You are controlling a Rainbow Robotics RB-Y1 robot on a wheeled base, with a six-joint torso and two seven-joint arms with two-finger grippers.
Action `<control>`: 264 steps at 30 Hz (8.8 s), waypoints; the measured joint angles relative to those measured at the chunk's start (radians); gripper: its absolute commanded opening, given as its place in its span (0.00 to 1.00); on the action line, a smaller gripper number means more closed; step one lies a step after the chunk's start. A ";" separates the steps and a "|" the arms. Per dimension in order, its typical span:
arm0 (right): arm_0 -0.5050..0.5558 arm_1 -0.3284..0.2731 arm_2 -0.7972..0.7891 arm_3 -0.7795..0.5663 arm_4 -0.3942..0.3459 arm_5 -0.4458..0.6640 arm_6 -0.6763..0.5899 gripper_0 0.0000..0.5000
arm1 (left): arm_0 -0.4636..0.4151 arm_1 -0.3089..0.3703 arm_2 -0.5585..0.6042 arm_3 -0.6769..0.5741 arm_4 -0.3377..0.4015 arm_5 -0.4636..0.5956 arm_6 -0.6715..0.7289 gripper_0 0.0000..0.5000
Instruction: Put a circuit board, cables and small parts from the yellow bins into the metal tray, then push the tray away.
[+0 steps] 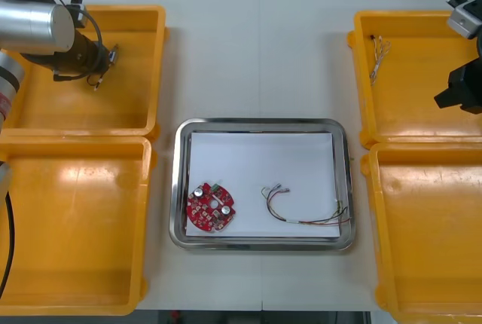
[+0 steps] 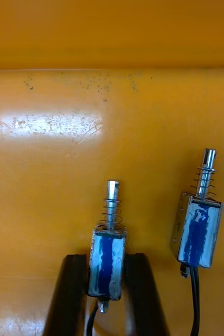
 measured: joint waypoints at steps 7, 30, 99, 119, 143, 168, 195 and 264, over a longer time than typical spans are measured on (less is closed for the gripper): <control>0.000 0.000 -0.014 0.080 0.106 0.000 0.000 1.00 | 0.000 0.000 0.000 0.001 0.006 0.000 0.000 0.00; -0.021 0.001 -0.014 0.256 0.228 0.000 -0.023 1.00 | -0.009 0.028 0.007 -0.103 0.043 0.229 -0.001 0.00; -0.537 0.293 0.061 1.025 0.601 -0.401 -0.154 1.00 | 0.064 -0.113 -0.101 -0.868 0.004 0.860 0.212 0.00; -0.539 0.351 0.035 1.047 0.634 -0.449 -0.269 1.00 | 0.159 -0.192 -0.298 -0.959 -0.029 0.741 0.522 0.00; -0.504 0.379 -0.040 1.050 0.662 -0.570 -0.298 1.00 | 0.319 -0.192 -0.473 -0.968 -0.126 0.568 0.523 0.06; -0.503 0.402 -0.040 1.194 0.675 -0.744 -0.337 1.00 | 0.319 -0.186 -0.483 -1.020 -0.123 0.567 0.570 1.00; -0.503 0.431 -0.040 1.251 0.680 -0.782 -0.392 1.00 | 0.173 -0.078 -0.278 -1.032 0.087 0.737 0.570 1.00; -0.485 0.423 -0.027 1.250 0.679 -0.765 -0.381 0.00 | -0.212 -0.043 -0.051 0.145 0.034 0.110 -0.082 1.00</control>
